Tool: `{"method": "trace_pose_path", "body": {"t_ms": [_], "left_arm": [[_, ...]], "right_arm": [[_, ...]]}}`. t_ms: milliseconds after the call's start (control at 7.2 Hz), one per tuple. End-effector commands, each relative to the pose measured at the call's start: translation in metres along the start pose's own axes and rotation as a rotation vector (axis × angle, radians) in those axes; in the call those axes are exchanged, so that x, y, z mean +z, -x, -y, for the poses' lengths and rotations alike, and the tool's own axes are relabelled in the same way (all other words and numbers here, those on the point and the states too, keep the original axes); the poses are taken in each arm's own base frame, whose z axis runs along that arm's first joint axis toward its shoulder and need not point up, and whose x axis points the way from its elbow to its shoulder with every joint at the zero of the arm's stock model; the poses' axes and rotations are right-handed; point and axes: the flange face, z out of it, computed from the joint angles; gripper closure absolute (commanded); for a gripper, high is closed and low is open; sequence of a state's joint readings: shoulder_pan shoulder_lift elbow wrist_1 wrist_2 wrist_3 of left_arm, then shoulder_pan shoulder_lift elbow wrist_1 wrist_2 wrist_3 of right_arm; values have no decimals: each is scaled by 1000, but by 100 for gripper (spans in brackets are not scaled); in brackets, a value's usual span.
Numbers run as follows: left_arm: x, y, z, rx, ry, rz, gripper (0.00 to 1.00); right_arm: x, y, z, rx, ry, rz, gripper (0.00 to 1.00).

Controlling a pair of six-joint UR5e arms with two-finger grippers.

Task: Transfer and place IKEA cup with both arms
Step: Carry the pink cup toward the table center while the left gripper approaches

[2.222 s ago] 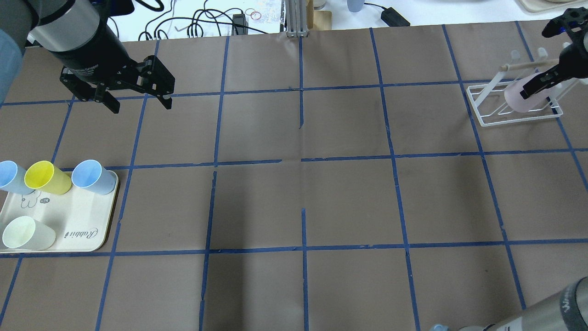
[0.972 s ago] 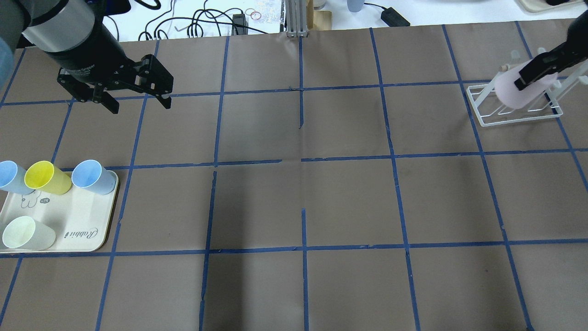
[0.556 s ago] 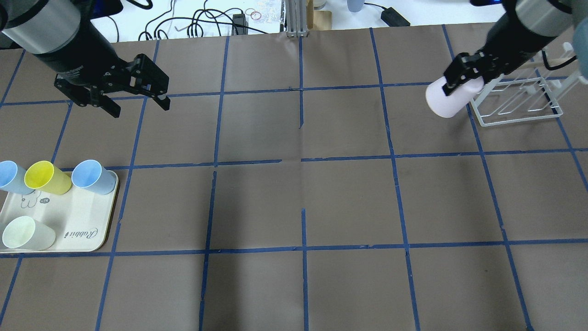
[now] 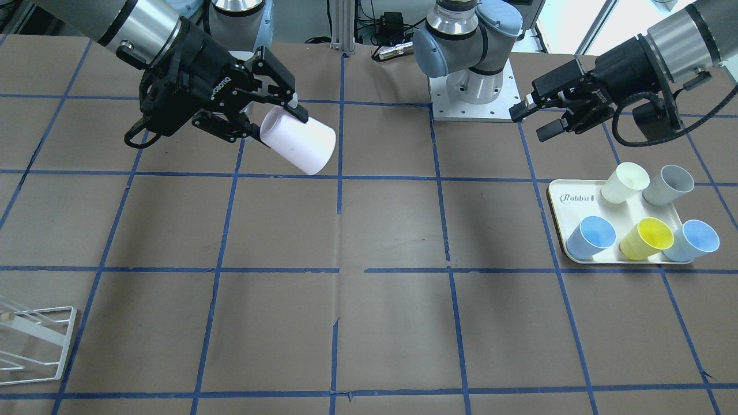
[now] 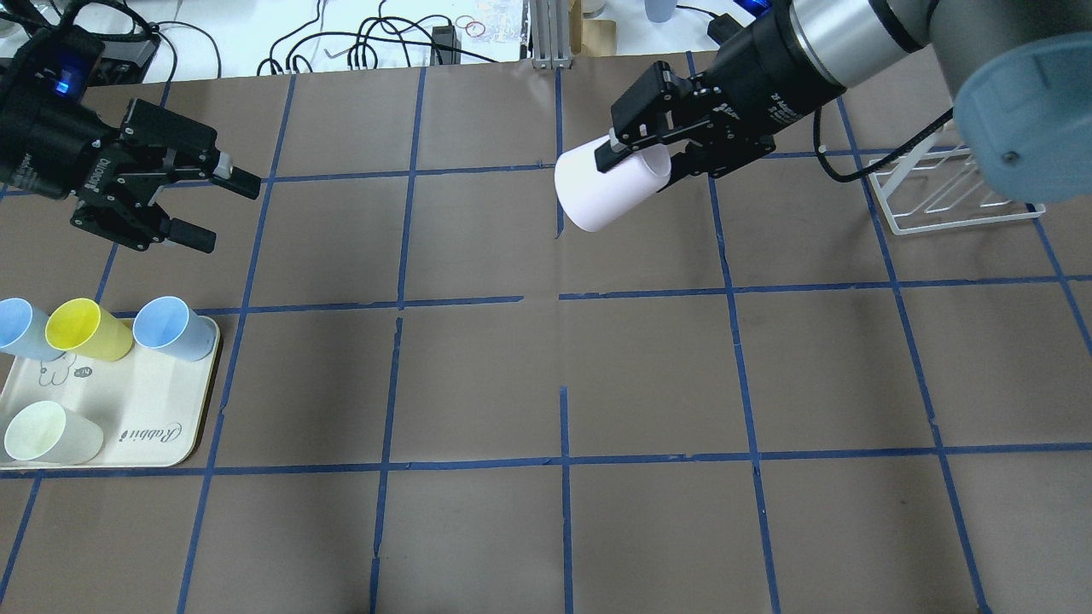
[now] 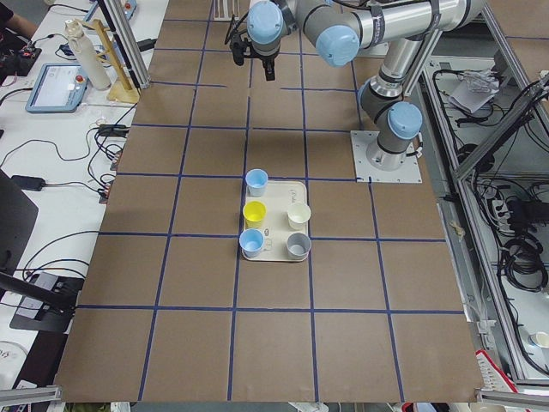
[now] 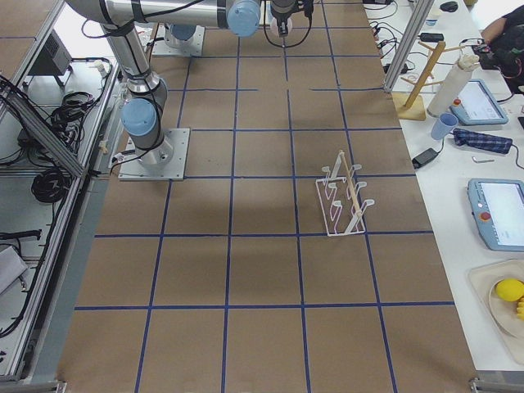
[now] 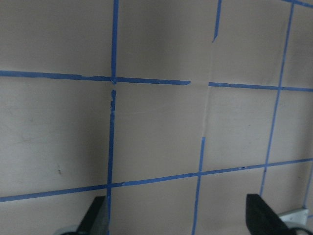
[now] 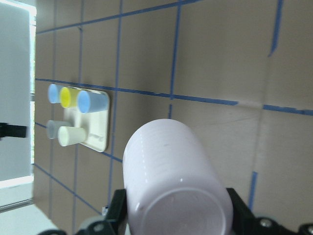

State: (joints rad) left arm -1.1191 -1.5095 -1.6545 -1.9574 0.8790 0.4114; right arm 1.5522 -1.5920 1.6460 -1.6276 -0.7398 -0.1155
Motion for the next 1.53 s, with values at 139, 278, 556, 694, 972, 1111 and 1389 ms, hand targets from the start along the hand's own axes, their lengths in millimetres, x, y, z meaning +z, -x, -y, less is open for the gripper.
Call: {"method": "trace_pose_path", "body": {"t_ms": [139,278,556,694,972,1111,1389], "left_arm": [[60,10,2,-104,-25,-372,0],[84,-21,-6,-69,6,-427,0],[118,-58,-15,-18,57,-489,0],[127,-62,-15,-26,72,-508,0],[145,-76,-20,-20,87,-567,0],[149,-78,-21,-9,86,-581,0],[150,-80,-20,-14,76,-610,9]], "right_arm": [[7,5,1,186,27,430,100],[9,-14,6,259,5,558,100],[31,-37,-3,319,2,665,100],[34,-39,-5,331,7,669,100],[39,-36,-7,345,24,668,100],[44,-31,-10,342,39,669,100],[48,-26,-12,351,56,665,100]]}}
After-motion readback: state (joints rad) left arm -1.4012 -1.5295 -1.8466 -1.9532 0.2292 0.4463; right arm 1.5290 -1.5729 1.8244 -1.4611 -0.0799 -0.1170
